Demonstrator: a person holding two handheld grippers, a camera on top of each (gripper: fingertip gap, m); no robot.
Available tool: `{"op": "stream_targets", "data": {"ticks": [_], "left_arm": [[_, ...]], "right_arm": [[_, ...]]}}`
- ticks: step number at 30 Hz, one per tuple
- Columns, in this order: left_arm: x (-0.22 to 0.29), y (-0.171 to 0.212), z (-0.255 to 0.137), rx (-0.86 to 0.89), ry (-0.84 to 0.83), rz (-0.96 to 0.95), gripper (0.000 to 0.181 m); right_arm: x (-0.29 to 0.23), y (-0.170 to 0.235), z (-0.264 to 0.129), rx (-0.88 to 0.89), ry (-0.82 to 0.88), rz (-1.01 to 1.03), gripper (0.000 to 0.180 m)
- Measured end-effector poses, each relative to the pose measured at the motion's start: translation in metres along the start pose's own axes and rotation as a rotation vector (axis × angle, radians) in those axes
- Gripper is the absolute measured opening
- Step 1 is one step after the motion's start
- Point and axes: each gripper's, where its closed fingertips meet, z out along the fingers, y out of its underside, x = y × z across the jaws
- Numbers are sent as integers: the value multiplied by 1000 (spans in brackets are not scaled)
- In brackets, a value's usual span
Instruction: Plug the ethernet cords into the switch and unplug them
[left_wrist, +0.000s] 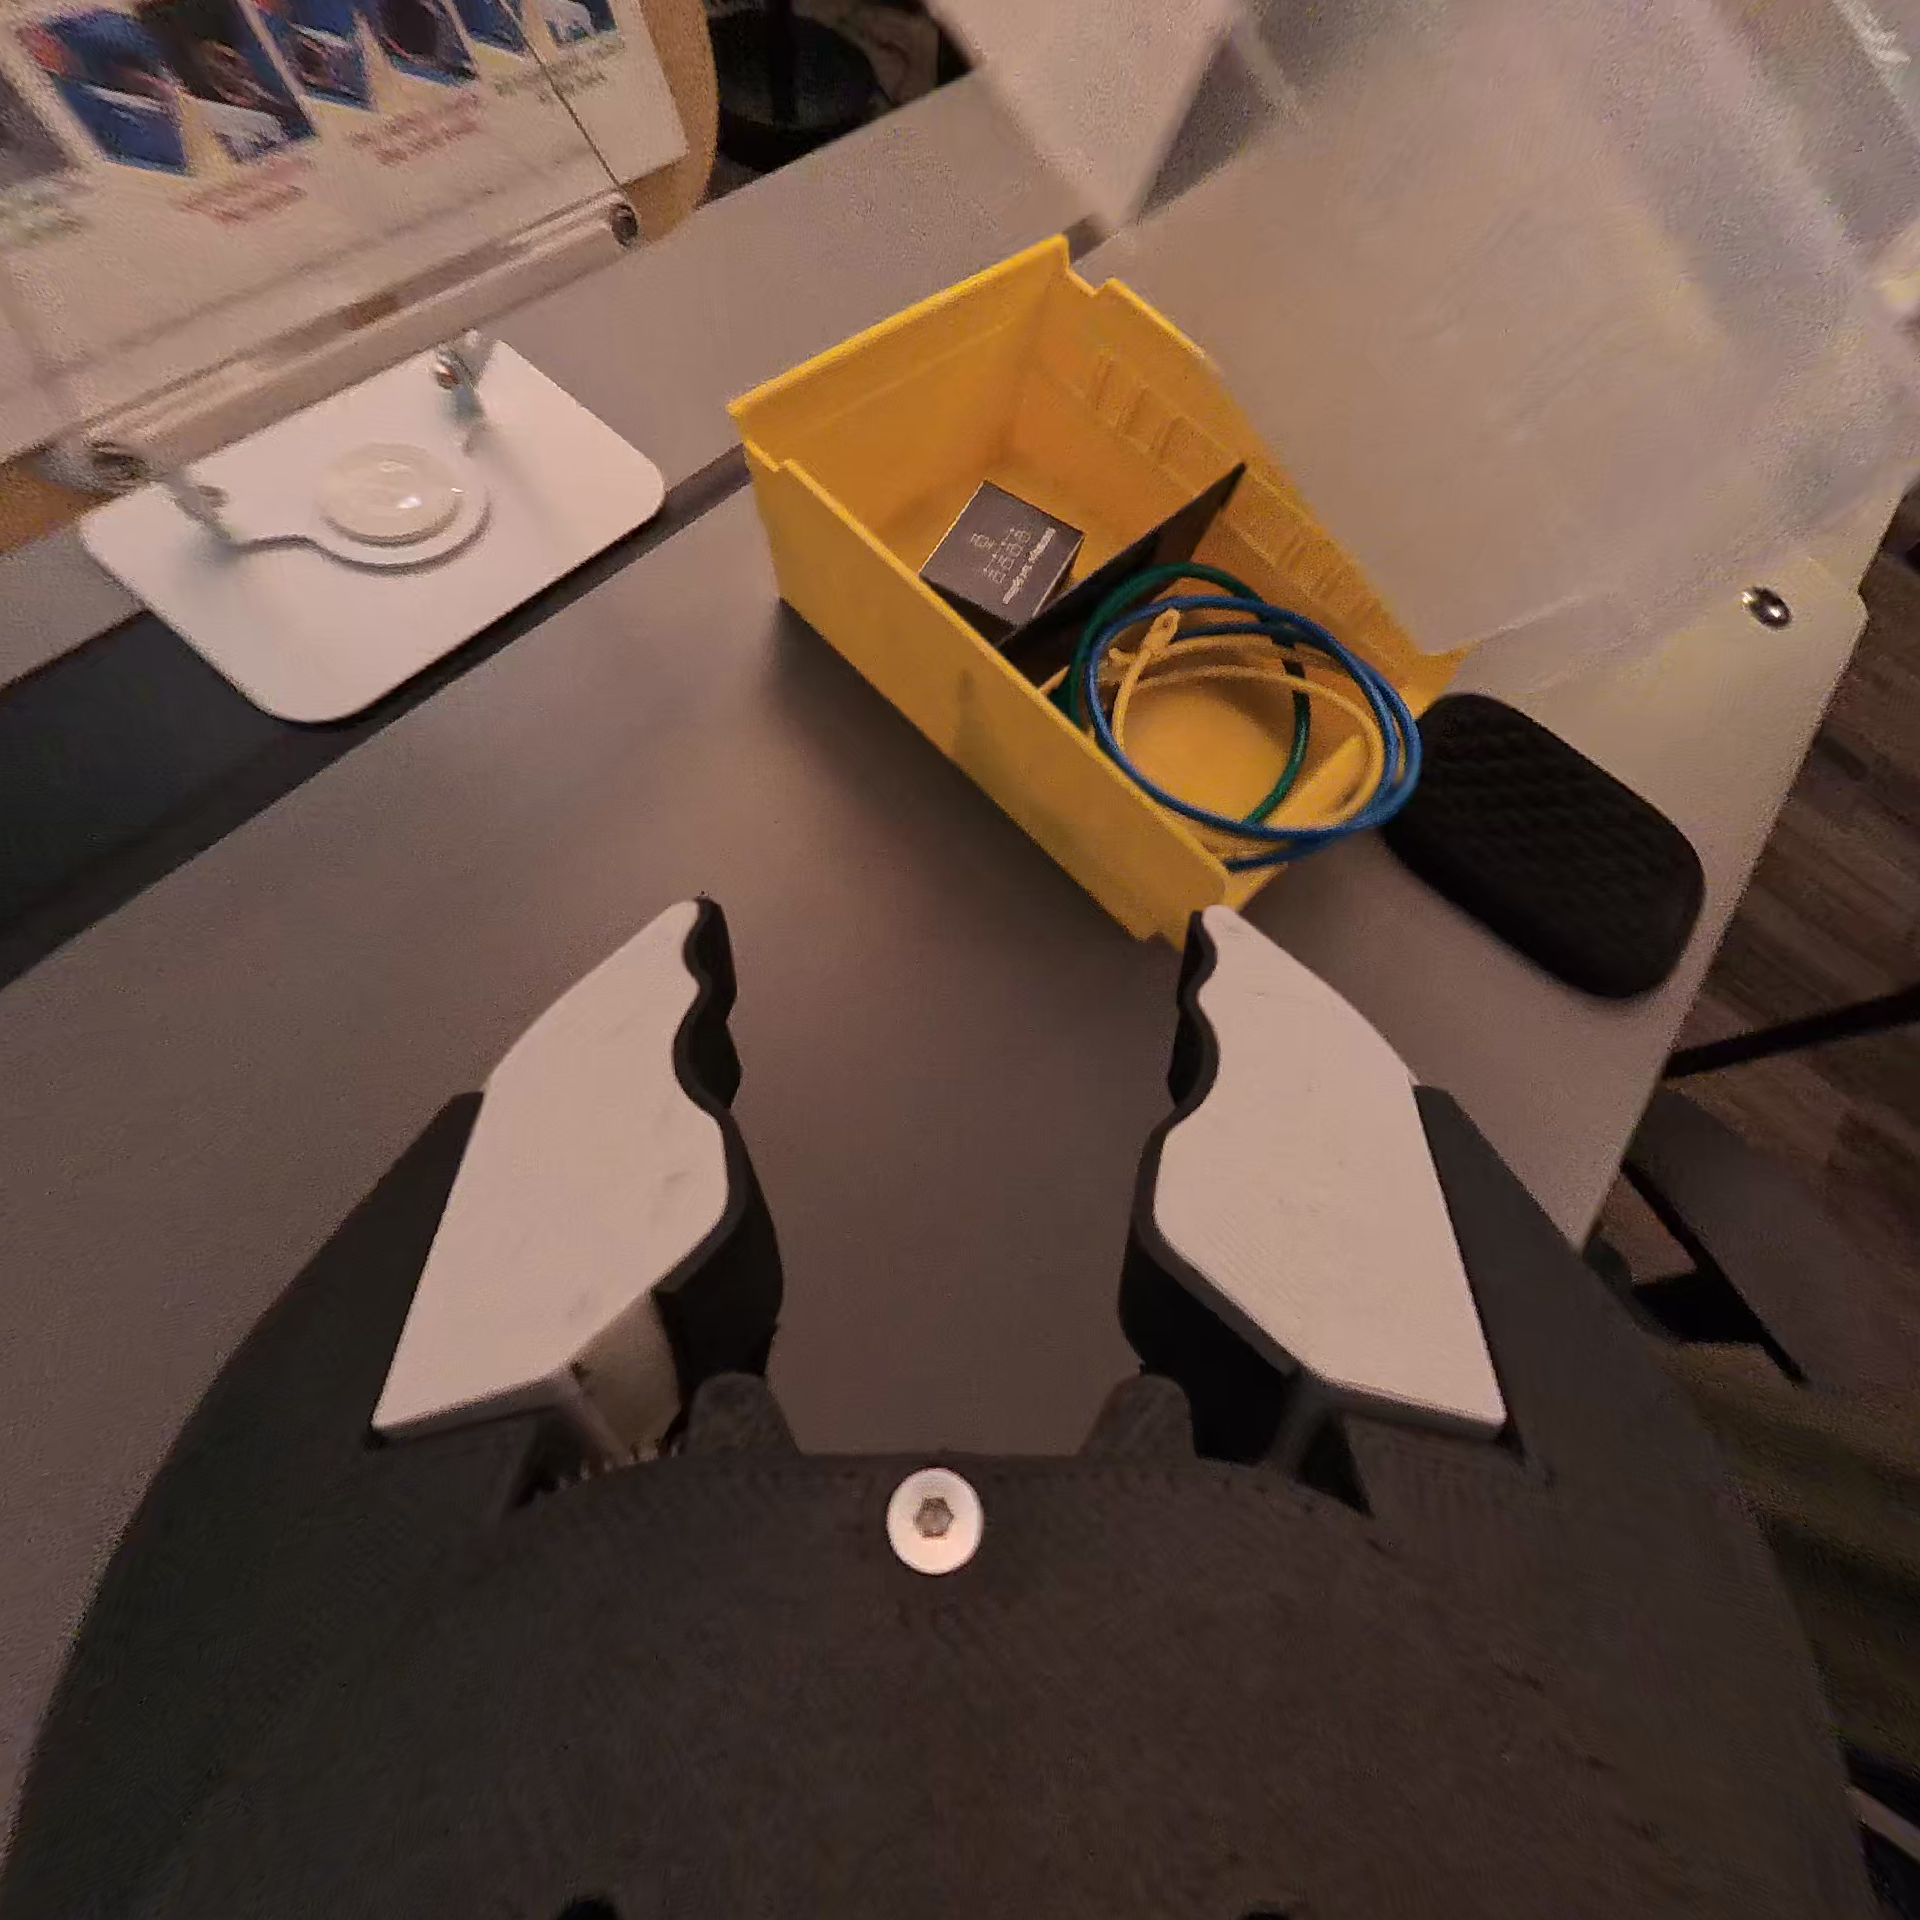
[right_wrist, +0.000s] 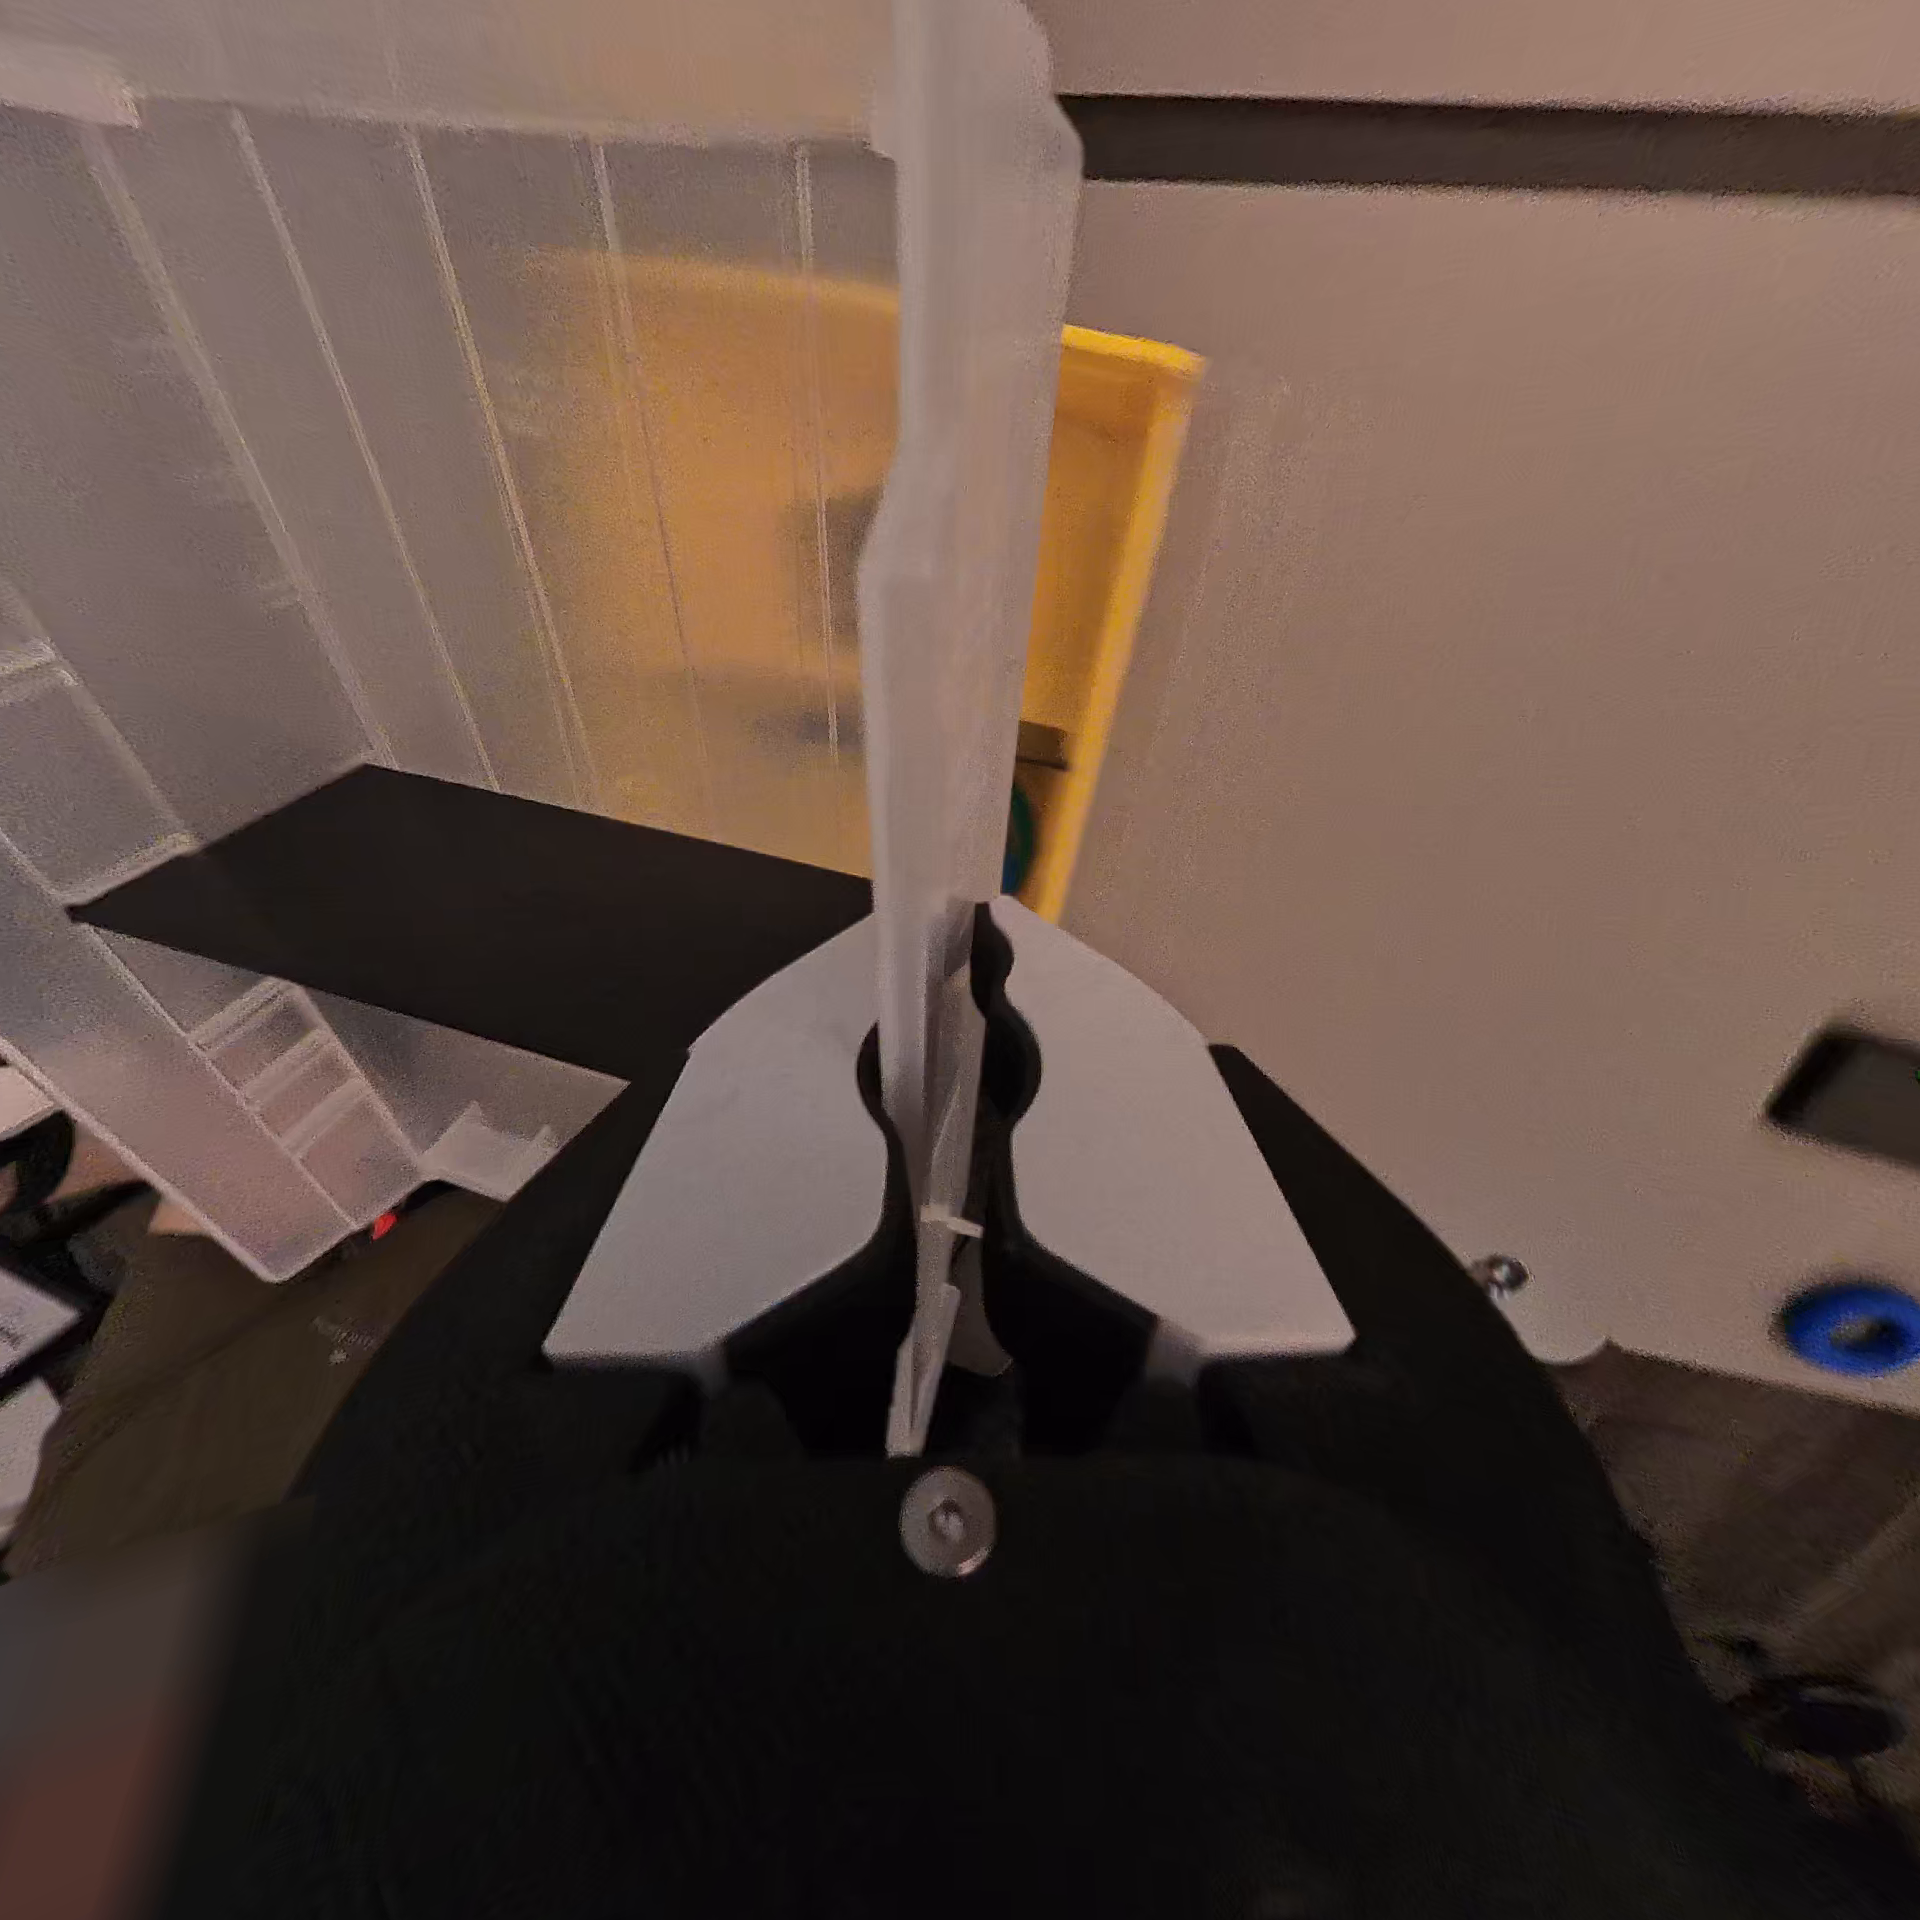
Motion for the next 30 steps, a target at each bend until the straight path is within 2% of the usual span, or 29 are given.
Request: {"op": "stream_targets", "data": {"ticks": [3, 6, 9, 12, 13, 16, 17, 19, 22, 25, 27, 30], "left_arm": [[12, -12, 77, 13, 34, -31, 85], [18, 7, 150, -100, 67, -49, 90], [34, 29, 185, -199, 205, -146, 82], [47, 45, 201, -270, 260, -165, 77], [51, 48, 203, -291, 274, -164, 80], [51, 51, 198, -330, 295, -150, 57], [49, 51, 198, -337, 289, -136, 59], [57, 51, 194, -355, 364, -144, 38], [48, 55, 187, -411, 349, -91, 30], [11, 62, 164, -460, 272, -83, 18], [-24, 70, 143, -489, 236, -151, 13], [-93, 81, 111, -450, 81, -265, 8]], "right_arm": [[89, 38, -2, 24, 36, 138, 10], [157, 82, 13, 18, 57, 254, 11], [200, 122, 32, -20, 56, 342, 12], [227, 152, 48, -62, 58, 408, 12], [234, 159, 53, -74, 65, 424, 12], [248, 173, 68, -114, 95, 424, 13], [250, 175, 73, -123, 102, 423, 14], [251, 174, 84, -131, 106, 420, 15], [248, 165, 97, -115, 96, 409, 15], [233, 152, 108, -94, 36, 389, 15], [221, 140, 115, -73, -1, 374, 16], [200, 119, 130, -40, -63, 349, 16]]}}
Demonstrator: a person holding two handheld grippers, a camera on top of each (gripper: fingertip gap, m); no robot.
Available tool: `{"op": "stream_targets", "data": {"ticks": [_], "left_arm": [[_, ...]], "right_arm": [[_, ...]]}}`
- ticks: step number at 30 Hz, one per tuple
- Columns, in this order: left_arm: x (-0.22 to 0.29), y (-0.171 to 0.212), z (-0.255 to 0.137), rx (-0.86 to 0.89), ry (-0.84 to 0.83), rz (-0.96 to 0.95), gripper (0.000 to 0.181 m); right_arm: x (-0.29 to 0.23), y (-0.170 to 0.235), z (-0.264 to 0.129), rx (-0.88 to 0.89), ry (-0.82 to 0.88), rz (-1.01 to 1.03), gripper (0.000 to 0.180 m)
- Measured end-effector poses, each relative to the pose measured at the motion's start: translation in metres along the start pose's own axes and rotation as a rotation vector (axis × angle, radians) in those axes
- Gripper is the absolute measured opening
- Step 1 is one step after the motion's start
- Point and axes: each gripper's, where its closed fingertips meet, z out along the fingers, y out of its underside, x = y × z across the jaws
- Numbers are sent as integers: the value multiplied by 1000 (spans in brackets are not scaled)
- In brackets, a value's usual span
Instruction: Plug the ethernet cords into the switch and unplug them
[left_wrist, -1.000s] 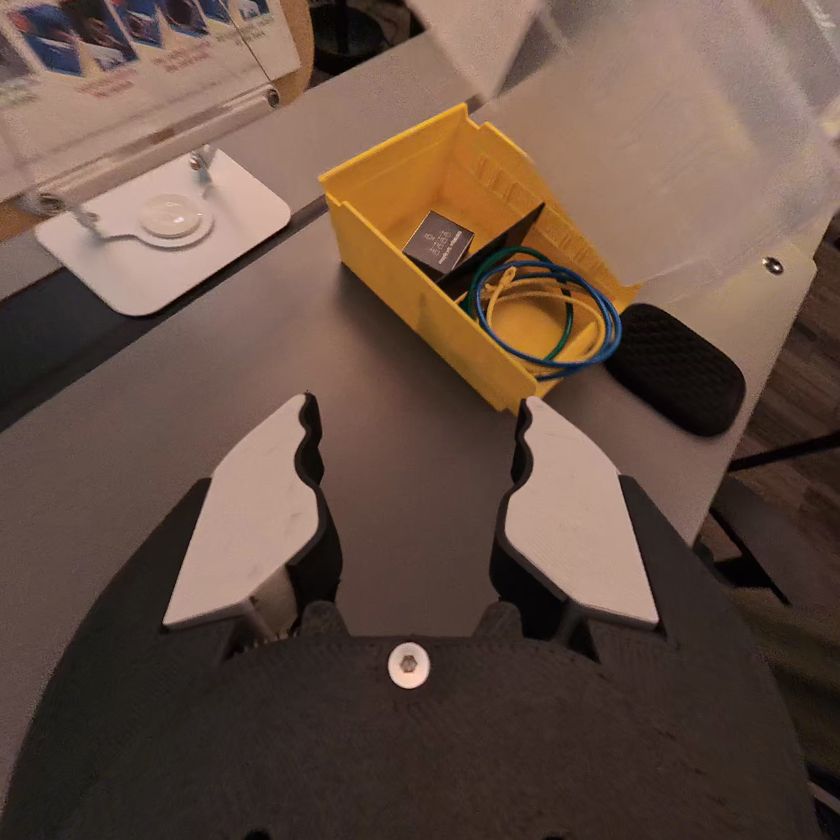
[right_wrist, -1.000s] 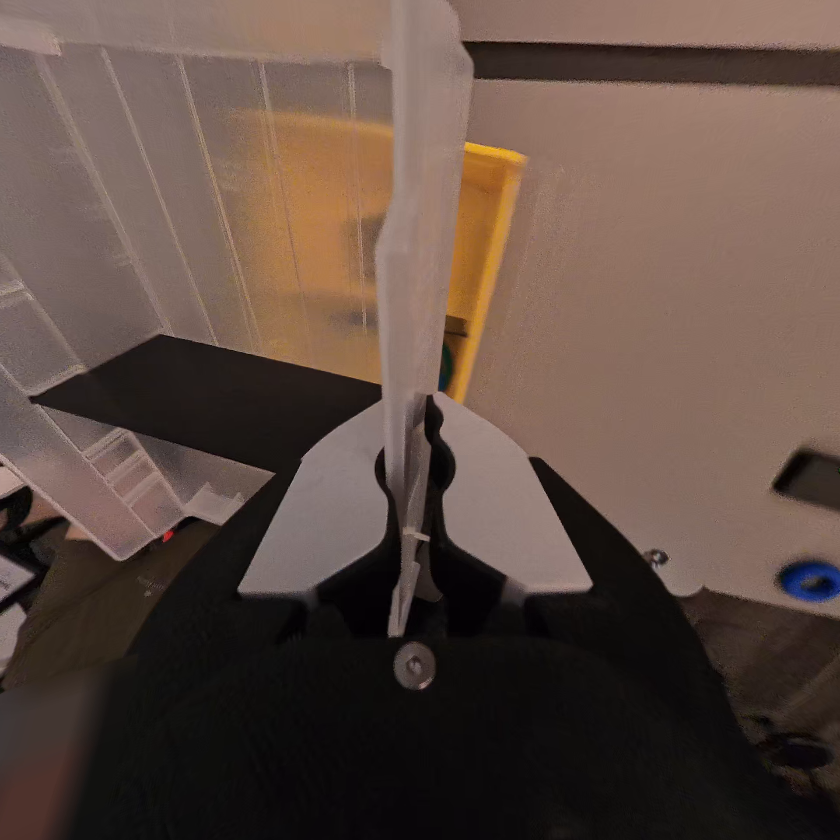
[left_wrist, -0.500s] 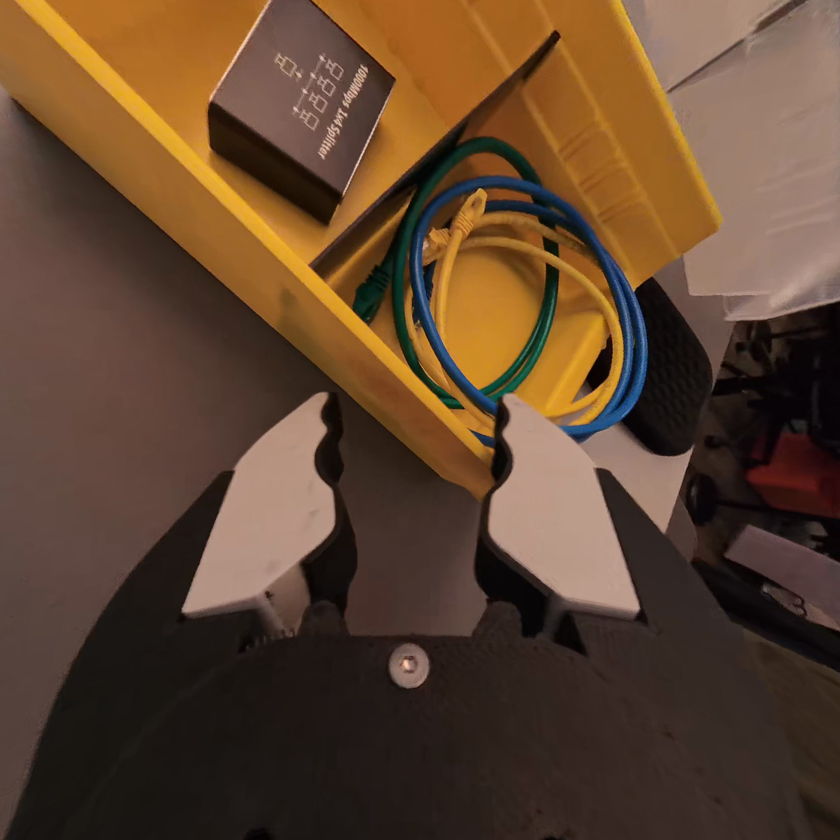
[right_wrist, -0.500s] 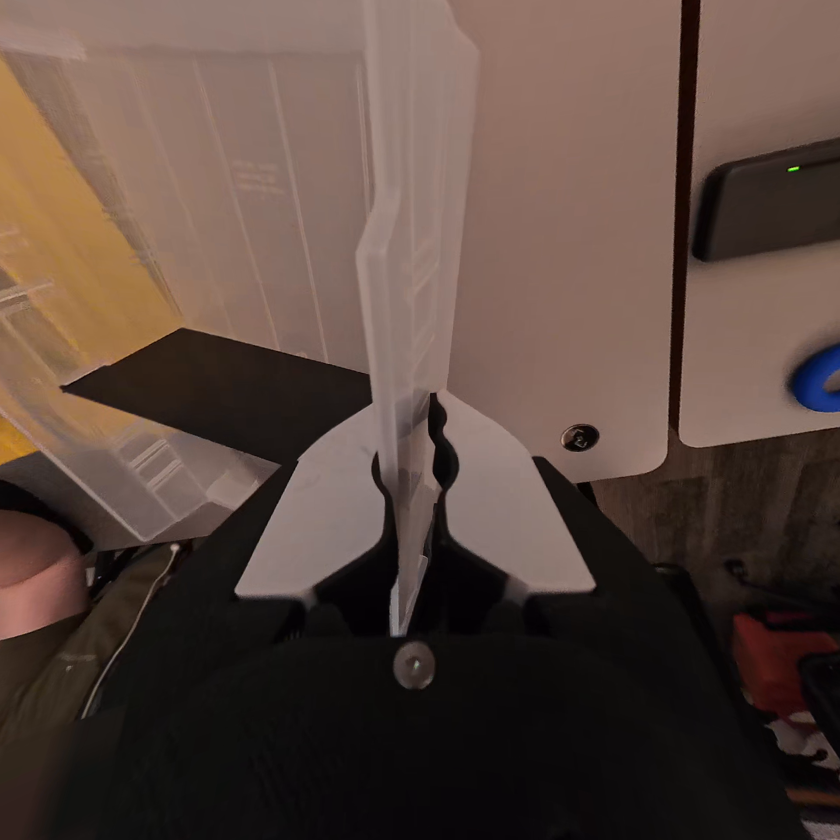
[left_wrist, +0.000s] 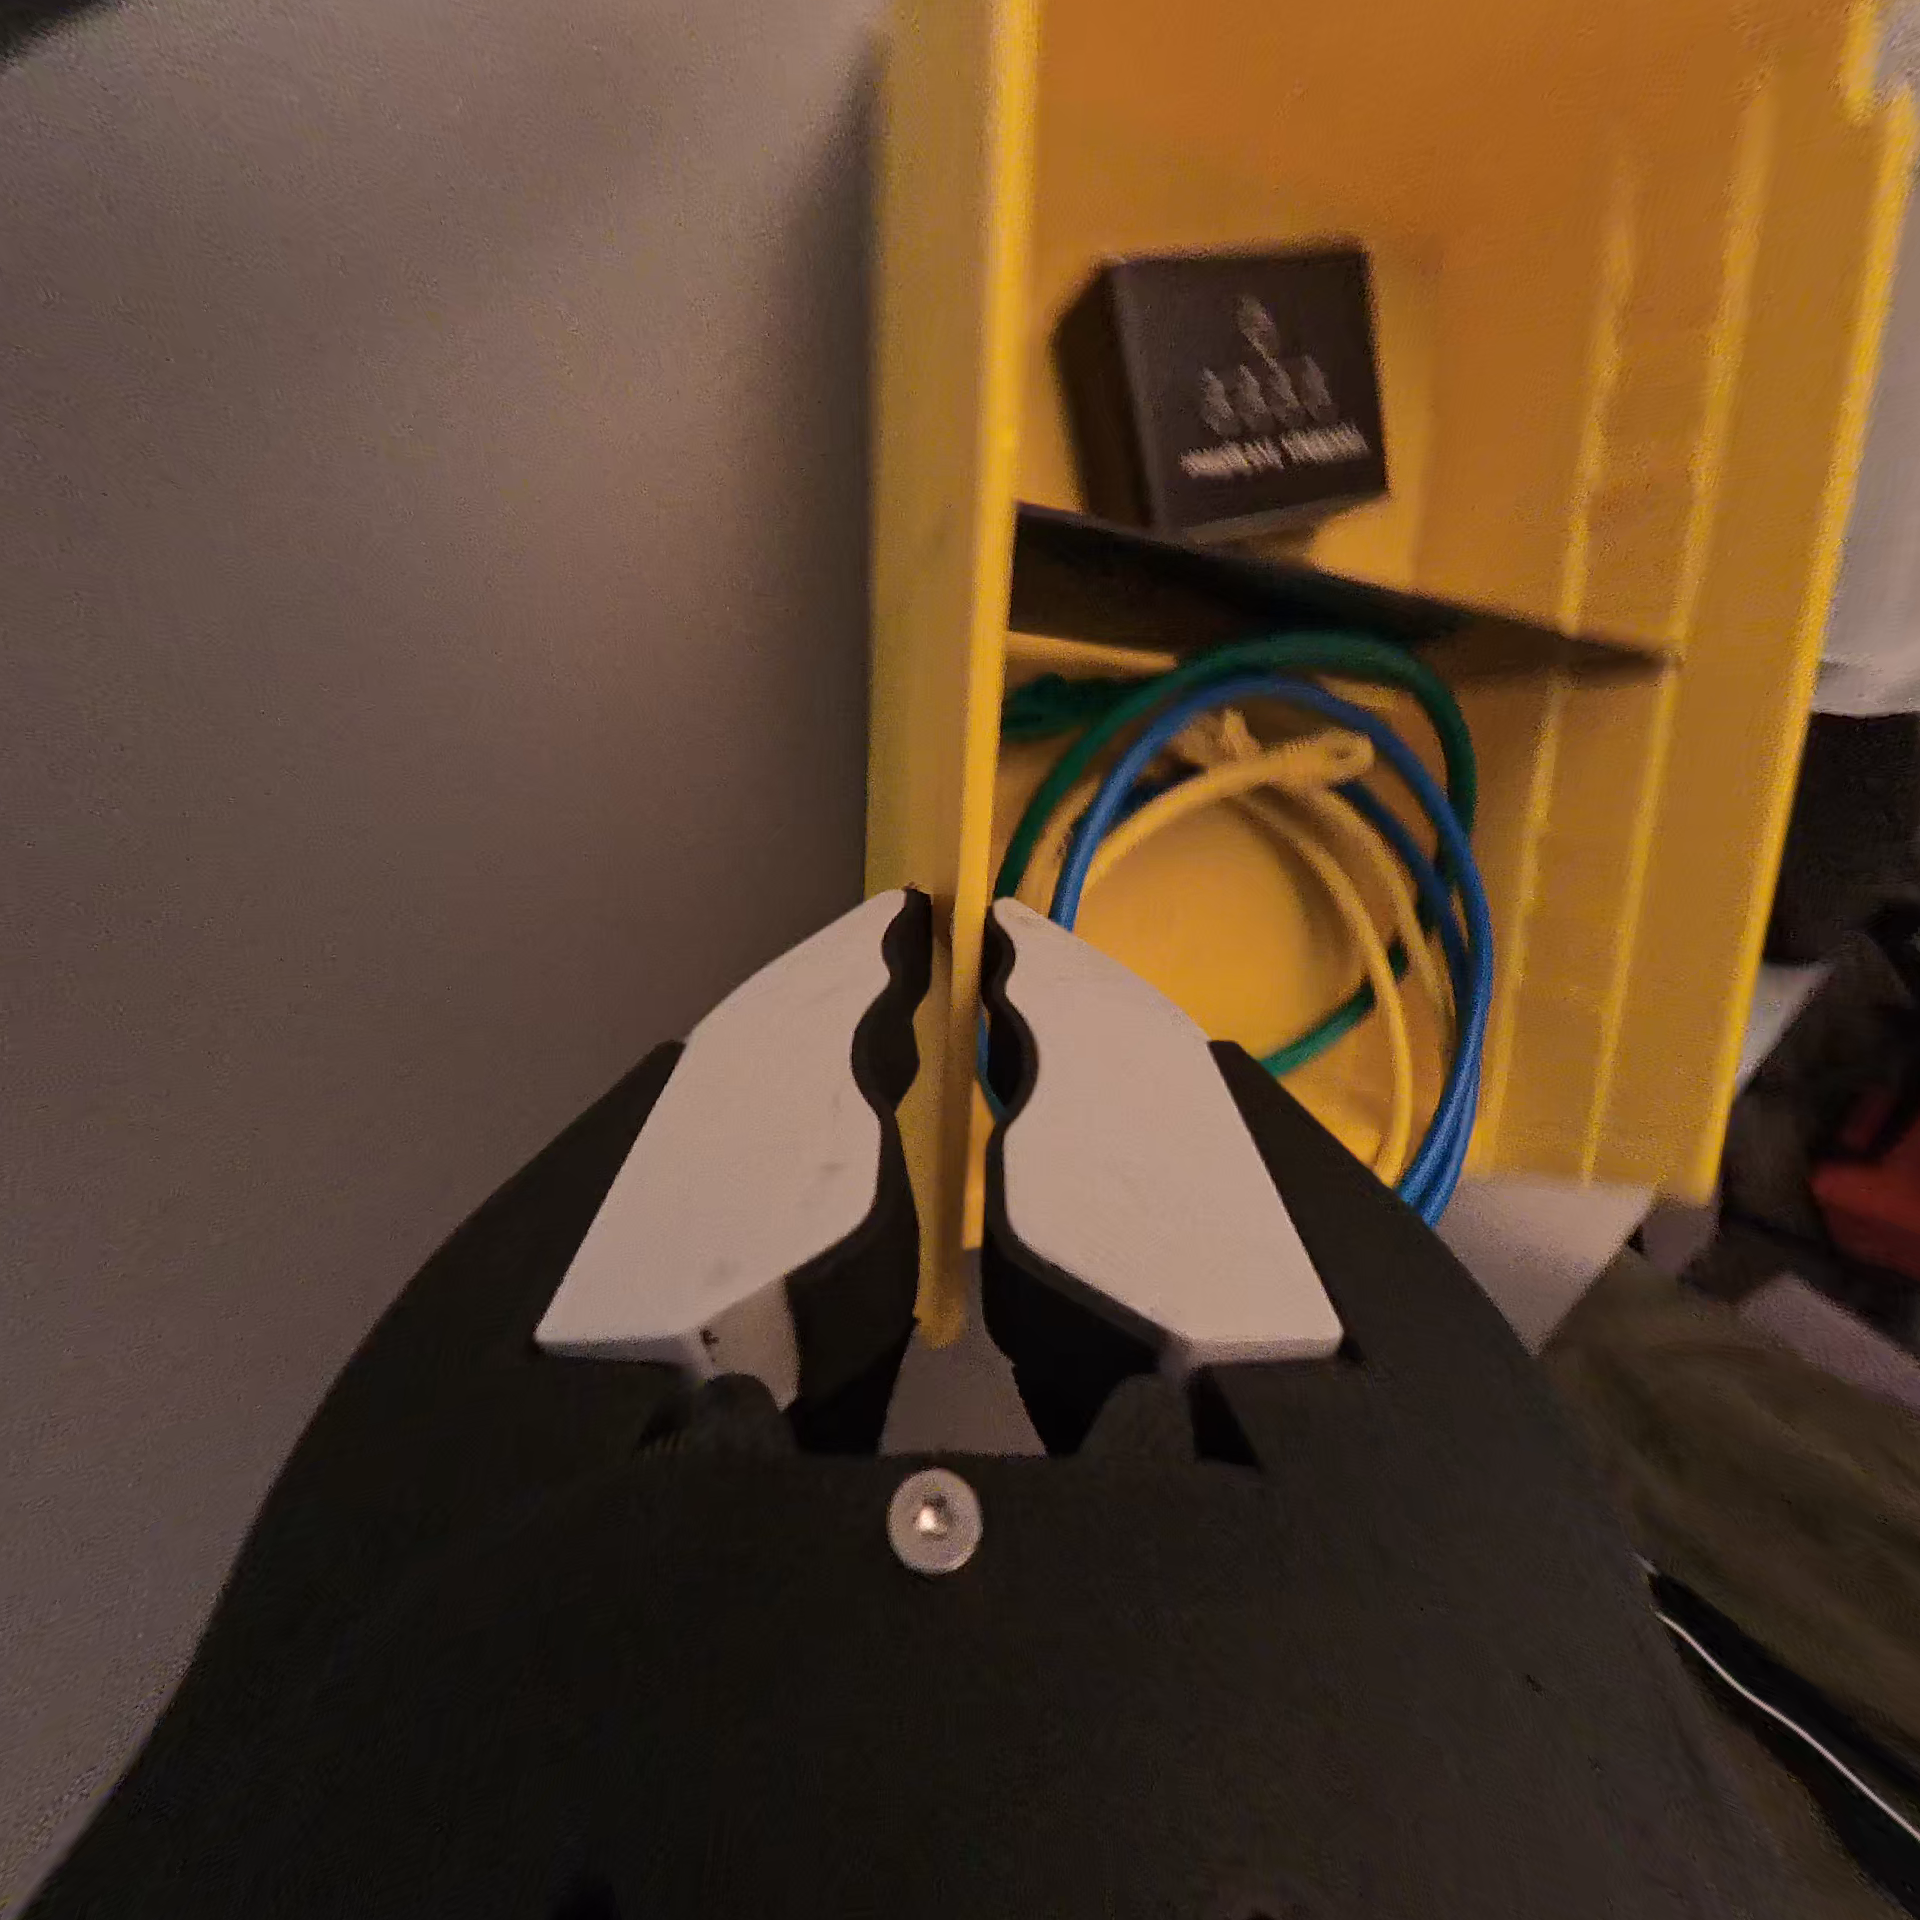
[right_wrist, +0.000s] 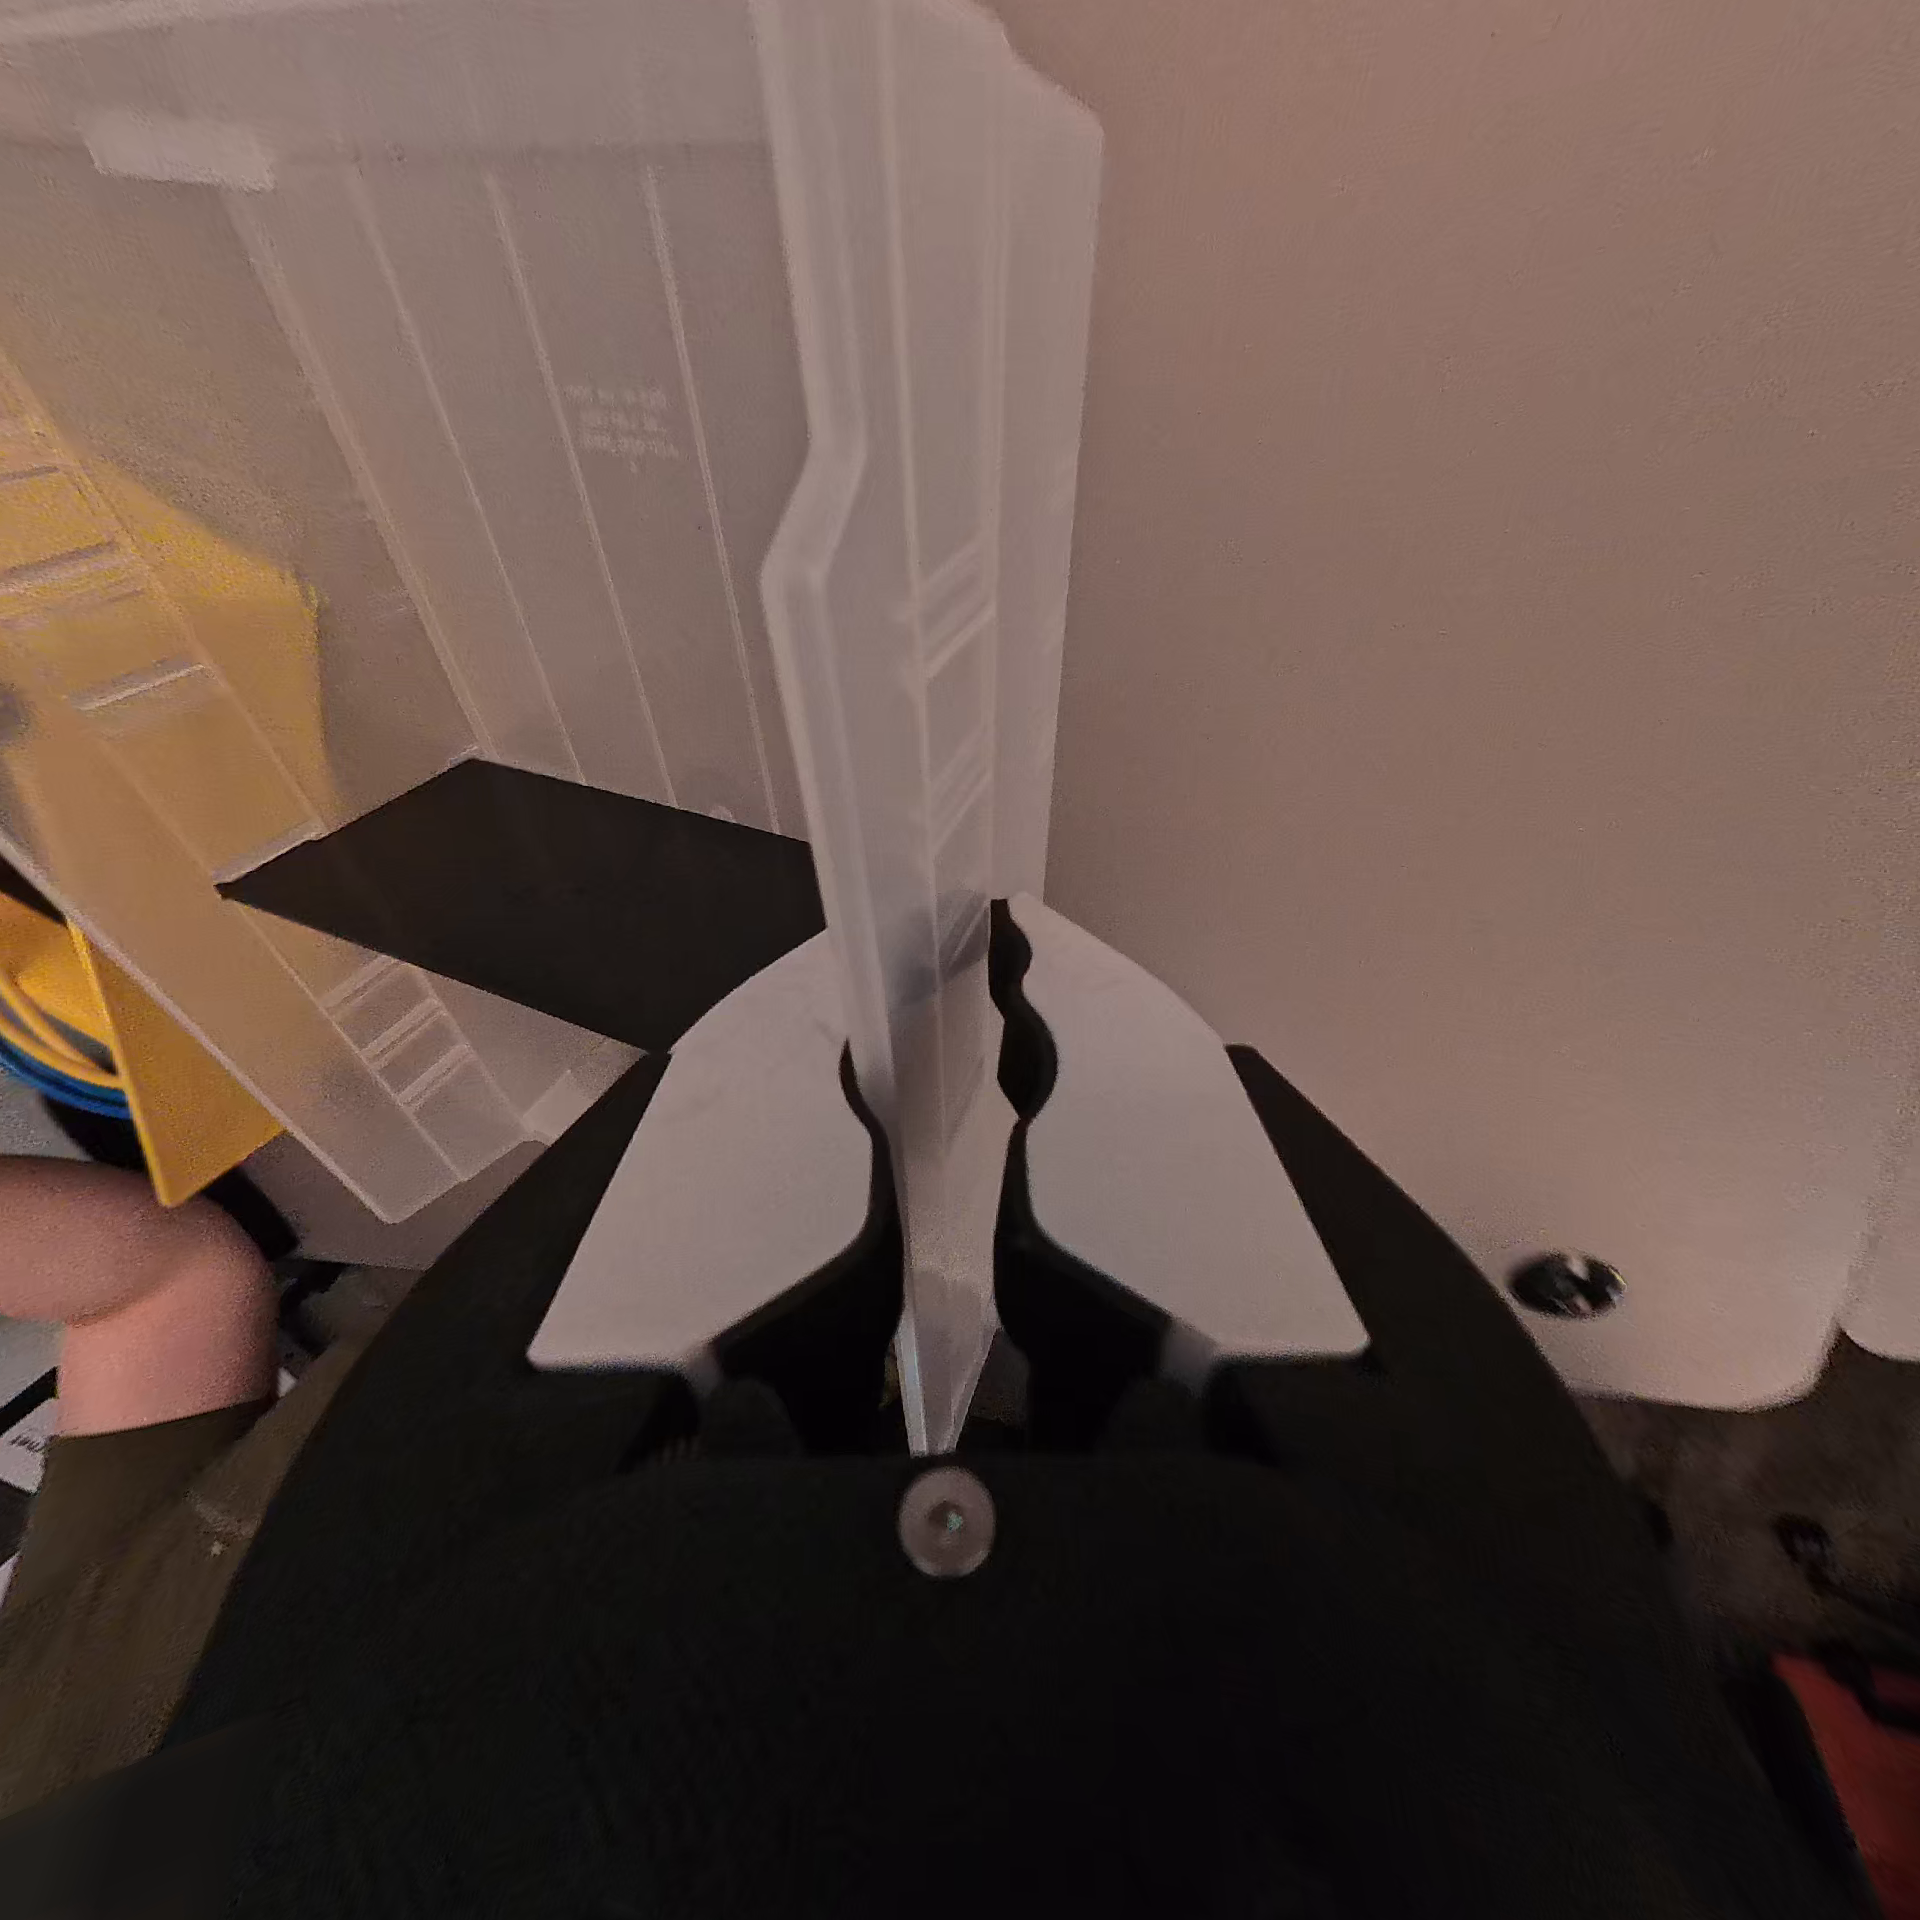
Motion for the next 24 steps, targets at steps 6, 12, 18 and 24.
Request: {"op": "stream_targets", "data": {"ticks": [6, 12, 18, 24], "left_arm": [[-88, 72, -71, 6, -74, -259, 9], [-122, 163, -127, -66, -228, -492, 7], [-112, 182, -136, -14, -45, -586, 11], [-126, 163, -132, 52, -38, -615, 12]], "right_arm": [[-42, -33, 36, 26, -42, -82, 16], [-50, -54, 56, 15, 16, -188, 9], [-24, -80, 62, 40, 289, -373, 8], [-24, -83, 75, 38, 210, -403, 8]]}}
